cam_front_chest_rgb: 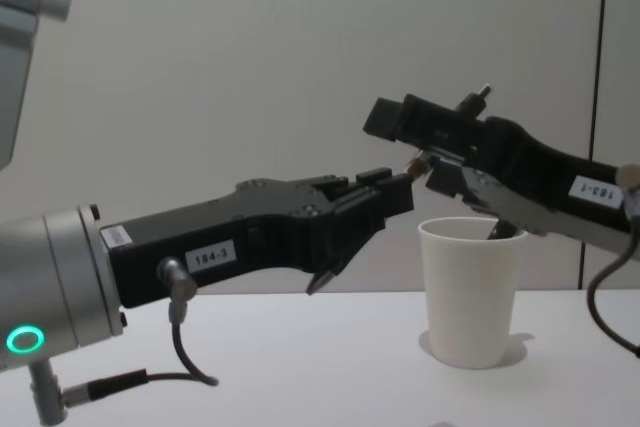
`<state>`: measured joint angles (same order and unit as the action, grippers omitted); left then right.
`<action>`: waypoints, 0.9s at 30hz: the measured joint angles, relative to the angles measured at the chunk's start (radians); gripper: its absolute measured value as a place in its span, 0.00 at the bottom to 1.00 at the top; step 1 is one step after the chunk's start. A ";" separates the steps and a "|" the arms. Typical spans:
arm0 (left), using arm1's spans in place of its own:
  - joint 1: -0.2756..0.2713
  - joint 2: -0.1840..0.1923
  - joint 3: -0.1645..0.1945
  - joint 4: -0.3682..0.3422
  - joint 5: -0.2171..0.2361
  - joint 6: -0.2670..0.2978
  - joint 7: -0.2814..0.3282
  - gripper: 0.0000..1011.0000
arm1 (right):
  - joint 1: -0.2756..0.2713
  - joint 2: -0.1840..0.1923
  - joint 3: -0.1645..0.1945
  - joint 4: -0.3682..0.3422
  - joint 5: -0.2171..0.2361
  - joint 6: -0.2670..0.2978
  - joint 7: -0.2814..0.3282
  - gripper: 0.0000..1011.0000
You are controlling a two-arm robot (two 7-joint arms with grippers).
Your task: Place the pen into the pen holder.
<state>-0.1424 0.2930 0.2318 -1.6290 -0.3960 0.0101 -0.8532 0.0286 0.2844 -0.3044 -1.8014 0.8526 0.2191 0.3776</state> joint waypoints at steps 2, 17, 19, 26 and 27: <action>0.000 0.000 0.000 0.000 0.000 0.000 0.000 0.14 | 0.000 0.001 0.000 0.000 0.001 -0.001 0.001 0.99; 0.000 0.000 0.000 0.000 0.000 0.000 0.000 0.14 | 0.000 0.003 -0.003 -0.002 0.007 -0.006 0.005 0.67; 0.000 0.000 0.000 0.000 0.000 0.000 0.000 0.14 | 0.000 0.003 -0.003 -0.002 0.007 -0.006 0.005 0.63; 0.000 0.000 0.000 0.000 0.000 0.000 0.000 0.14 | 0.001 0.004 -0.003 -0.003 0.008 -0.007 0.006 0.38; 0.000 0.000 0.000 0.000 0.000 0.000 0.000 0.14 | 0.000 0.004 -0.003 -0.003 0.008 -0.007 0.006 0.34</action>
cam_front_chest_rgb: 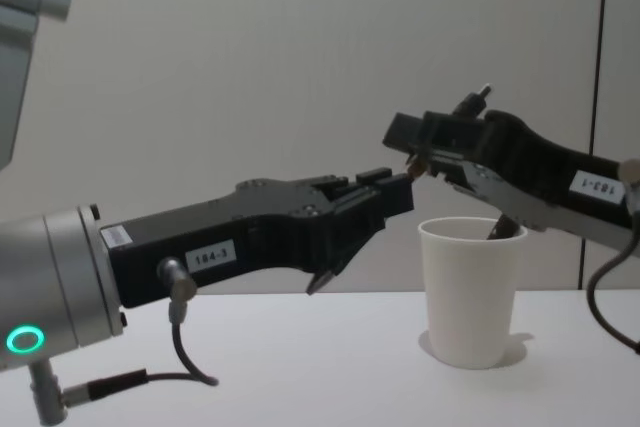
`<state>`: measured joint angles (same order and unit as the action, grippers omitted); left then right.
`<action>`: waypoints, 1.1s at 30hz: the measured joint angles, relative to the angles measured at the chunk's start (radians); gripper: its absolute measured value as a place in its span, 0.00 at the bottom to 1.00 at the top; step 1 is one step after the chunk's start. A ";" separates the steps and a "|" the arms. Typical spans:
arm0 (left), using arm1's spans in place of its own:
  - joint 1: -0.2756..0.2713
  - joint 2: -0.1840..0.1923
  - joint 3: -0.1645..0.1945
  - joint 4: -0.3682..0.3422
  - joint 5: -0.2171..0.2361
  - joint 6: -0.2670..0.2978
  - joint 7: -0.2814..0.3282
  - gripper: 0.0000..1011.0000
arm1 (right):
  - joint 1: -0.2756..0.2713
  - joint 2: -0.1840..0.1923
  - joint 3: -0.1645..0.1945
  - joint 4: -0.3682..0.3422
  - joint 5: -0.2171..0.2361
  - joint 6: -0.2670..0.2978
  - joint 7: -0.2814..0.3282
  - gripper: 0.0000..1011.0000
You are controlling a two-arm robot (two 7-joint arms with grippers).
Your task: Place the pen into the pen holder.
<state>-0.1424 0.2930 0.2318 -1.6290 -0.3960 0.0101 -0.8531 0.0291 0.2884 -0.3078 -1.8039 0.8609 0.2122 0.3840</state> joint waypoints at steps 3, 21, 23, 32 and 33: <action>0.000 0.000 0.000 0.000 0.000 0.000 0.000 0.14 | 0.000 0.000 0.000 0.000 0.000 0.000 0.000 0.27; 0.000 0.000 0.000 0.000 0.000 -0.001 0.000 0.19 | 0.000 0.001 0.001 0.000 0.001 -0.001 -0.001 0.15; 0.000 0.000 -0.001 0.000 0.000 -0.001 0.000 0.26 | 0.000 0.001 0.001 0.000 0.001 -0.001 -0.001 0.15; 0.000 0.000 0.000 0.000 0.000 -0.001 0.000 0.54 | 0.000 0.000 0.000 0.000 0.001 -0.001 -0.001 0.15; 0.000 0.000 0.000 0.000 0.000 -0.001 0.000 0.54 | 0.000 0.000 0.000 0.000 0.001 -0.001 -0.001 0.15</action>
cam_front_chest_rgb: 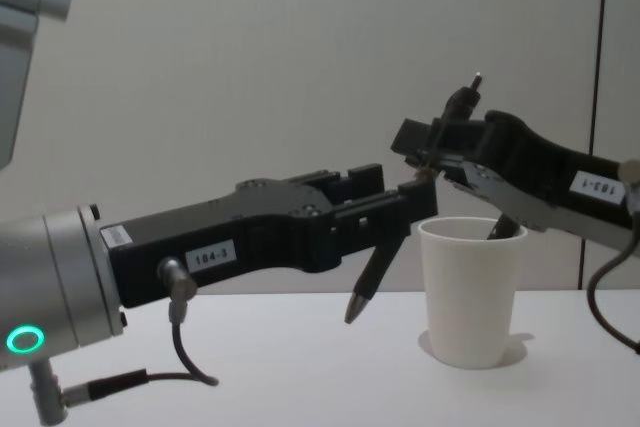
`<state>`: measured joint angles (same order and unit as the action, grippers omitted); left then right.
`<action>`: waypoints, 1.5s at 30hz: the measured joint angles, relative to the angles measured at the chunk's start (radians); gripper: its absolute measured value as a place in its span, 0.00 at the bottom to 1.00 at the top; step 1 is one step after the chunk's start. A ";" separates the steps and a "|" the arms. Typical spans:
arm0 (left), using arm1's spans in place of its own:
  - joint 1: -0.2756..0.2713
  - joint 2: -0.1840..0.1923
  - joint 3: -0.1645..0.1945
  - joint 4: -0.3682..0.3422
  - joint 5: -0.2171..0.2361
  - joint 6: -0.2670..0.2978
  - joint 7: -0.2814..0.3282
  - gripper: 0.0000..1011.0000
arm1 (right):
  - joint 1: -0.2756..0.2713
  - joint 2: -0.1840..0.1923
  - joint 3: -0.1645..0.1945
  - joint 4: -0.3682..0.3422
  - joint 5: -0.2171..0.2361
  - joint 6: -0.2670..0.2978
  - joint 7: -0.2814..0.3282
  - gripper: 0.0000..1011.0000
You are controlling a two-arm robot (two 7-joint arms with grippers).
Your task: Place the pen into the pen holder.
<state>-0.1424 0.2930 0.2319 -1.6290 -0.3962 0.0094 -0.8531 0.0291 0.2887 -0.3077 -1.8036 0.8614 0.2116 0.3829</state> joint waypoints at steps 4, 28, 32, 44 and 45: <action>0.000 0.000 0.000 0.000 0.000 0.000 0.000 0.70 | 0.000 0.000 0.000 0.000 0.000 0.000 0.000 0.15; 0.000 0.000 0.000 0.000 0.000 0.001 0.000 0.99 | -0.001 0.030 0.024 -0.001 -0.007 -0.051 -0.039 0.15; 0.000 0.000 0.000 0.000 0.000 0.001 0.000 0.99 | -0.003 0.041 0.034 -0.002 -0.013 -0.074 -0.057 0.15; 0.000 0.000 0.000 0.000 0.000 0.001 0.000 0.99 | 0.012 0.064 0.061 0.000 -0.095 -0.170 -0.110 0.15; 0.000 0.000 0.000 0.000 0.000 0.001 0.000 0.99 | 0.018 0.065 0.063 0.003 -0.114 -0.183 -0.117 0.15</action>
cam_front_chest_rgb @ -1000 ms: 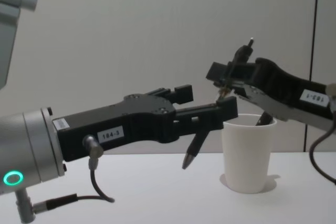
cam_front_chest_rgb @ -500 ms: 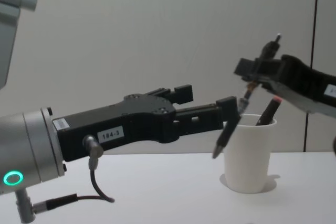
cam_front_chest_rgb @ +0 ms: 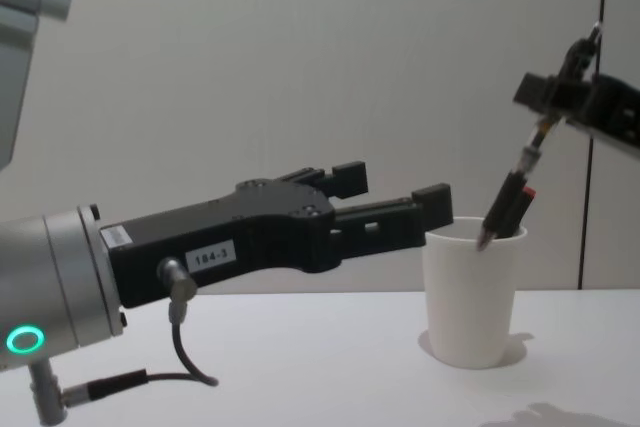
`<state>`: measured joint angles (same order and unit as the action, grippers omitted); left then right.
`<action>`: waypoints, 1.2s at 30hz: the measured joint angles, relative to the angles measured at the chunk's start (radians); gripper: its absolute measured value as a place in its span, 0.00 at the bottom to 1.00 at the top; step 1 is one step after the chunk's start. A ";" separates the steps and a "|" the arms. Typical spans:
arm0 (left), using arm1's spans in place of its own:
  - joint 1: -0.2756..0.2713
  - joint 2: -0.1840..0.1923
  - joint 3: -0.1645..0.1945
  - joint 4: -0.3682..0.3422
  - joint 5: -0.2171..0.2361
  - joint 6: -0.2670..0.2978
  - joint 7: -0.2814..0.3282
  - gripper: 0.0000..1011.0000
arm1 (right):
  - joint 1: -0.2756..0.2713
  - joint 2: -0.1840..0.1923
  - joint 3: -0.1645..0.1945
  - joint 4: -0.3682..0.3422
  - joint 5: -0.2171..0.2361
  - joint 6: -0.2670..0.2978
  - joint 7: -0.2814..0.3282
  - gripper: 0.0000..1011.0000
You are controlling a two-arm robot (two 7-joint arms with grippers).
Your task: Place the pen into the pen holder.
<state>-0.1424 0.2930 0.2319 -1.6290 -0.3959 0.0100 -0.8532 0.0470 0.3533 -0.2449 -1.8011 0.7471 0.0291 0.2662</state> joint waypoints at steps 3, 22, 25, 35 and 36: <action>0.000 0.000 0.000 0.000 0.000 0.000 0.000 0.99 | 0.013 -0.001 0.003 0.005 -0.036 -0.022 -0.009 0.15; 0.000 0.000 0.000 0.000 0.000 0.000 0.000 0.99 | 0.100 -0.033 -0.001 0.038 -0.296 -0.103 -0.070 0.15; 0.000 0.000 0.000 0.000 0.000 0.000 0.000 0.99 | 0.115 -0.041 -0.004 0.045 -0.349 -0.107 -0.085 0.15; 0.000 0.000 0.000 0.000 0.000 0.000 0.000 0.99 | 0.149 -0.061 -0.011 0.074 -0.457 -0.106 -0.119 0.15; 0.000 0.000 0.000 0.000 0.000 0.000 0.000 0.99 | 0.155 -0.065 -0.012 0.082 -0.469 -0.105 -0.122 0.15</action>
<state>-0.1424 0.2930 0.2319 -1.6290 -0.3961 0.0100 -0.8532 0.2016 0.2879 -0.2572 -1.7195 0.2776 -0.0755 0.1443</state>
